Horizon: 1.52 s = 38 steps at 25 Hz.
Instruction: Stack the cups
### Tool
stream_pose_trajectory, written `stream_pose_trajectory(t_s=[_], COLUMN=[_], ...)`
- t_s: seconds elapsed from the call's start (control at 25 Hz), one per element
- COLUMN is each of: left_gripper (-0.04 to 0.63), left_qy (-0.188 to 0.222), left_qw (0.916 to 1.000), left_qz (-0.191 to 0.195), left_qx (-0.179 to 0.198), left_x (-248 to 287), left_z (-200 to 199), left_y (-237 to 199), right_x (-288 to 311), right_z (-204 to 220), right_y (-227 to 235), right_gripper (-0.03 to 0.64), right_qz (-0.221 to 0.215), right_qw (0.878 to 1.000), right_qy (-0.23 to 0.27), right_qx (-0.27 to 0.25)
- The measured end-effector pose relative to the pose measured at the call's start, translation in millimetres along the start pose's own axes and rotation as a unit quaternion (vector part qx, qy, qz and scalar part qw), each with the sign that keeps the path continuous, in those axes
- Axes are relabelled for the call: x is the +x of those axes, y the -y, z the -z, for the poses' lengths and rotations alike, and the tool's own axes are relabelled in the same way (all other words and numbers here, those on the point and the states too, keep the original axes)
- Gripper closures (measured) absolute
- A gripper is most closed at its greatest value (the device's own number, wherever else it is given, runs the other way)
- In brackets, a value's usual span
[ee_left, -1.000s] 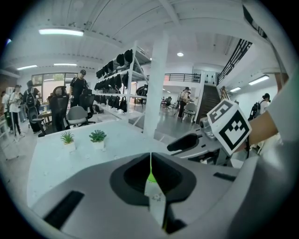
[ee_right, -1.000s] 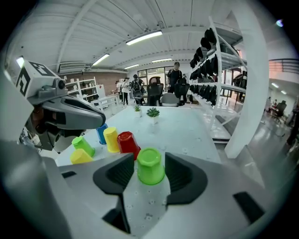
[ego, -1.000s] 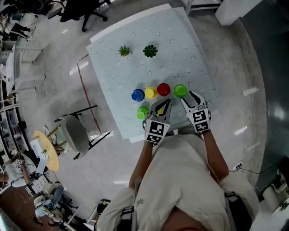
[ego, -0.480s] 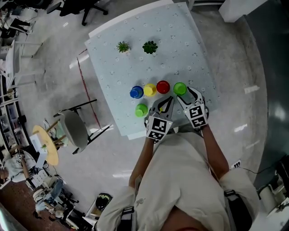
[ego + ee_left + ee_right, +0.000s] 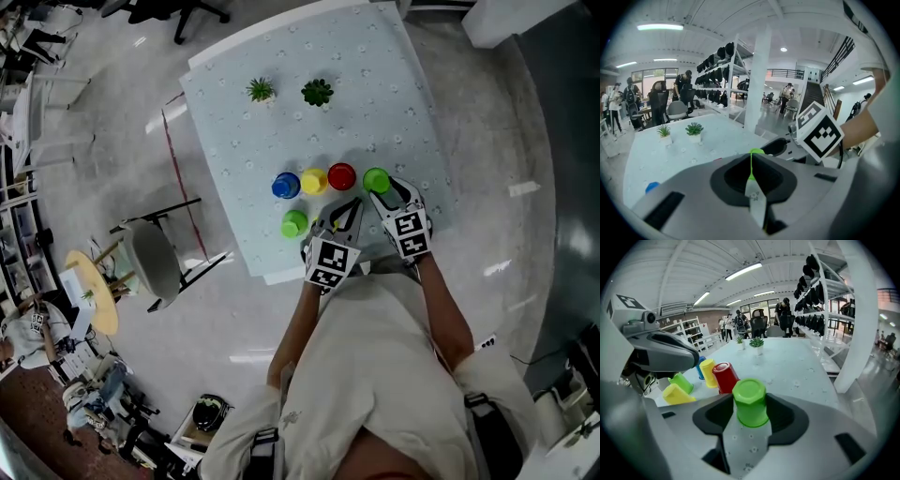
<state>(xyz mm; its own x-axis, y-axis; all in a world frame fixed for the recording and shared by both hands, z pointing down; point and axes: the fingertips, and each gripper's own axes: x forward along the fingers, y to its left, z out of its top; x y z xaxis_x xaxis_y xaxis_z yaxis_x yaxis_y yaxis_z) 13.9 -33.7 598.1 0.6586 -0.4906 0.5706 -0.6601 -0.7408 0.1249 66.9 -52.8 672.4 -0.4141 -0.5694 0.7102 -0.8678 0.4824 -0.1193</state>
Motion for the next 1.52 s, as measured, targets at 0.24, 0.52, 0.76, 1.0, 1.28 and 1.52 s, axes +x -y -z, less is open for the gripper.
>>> stream_pose_trajectory(t_s=[0.24, 0.52, 0.76, 1.0, 1.28, 1.52], left_gripper=[0.575, 0.575, 0.575, 0.575, 0.575, 0.575], left_qy=[0.004, 0.012, 0.021, 0.025, 0.027, 0.028], left_qw=[1.0, 0.9999, 0.9996, 0.9991, 0.9982, 0.9969], left_qz=[-0.004, -0.009, -0.018, -0.033, -0.052, -0.068], left_qx=[-0.001, 0.001, 0.001, -0.003, -0.014, -0.025], left_x=[-3, -11, -20, -33, -46, -54], left_z=[1, -2, -7, -7, -4, 2], left_y=[-1, -4, -10, -18, -31, -41], right_x=[0, -14, -31, -43, -45, -35], right_z=[1, -6, -26, -54, -83, -95], right_y=[-2, -3, -7, -24, -44, -59], right_gripper=[0.399, 0.399, 0.399, 0.399, 0.399, 0.399], right_qz=[-0.005, 0.007, 0.008, -0.006, -0.03, -0.051], right_qw=[1.0, 0.999, 0.999, 0.997, 0.994, 0.992], right_qy=[-0.009, -0.008, 0.007, 0.027, 0.046, 0.05], right_qx=[-0.014, -0.032, -0.048, -0.068, -0.09, -0.106])
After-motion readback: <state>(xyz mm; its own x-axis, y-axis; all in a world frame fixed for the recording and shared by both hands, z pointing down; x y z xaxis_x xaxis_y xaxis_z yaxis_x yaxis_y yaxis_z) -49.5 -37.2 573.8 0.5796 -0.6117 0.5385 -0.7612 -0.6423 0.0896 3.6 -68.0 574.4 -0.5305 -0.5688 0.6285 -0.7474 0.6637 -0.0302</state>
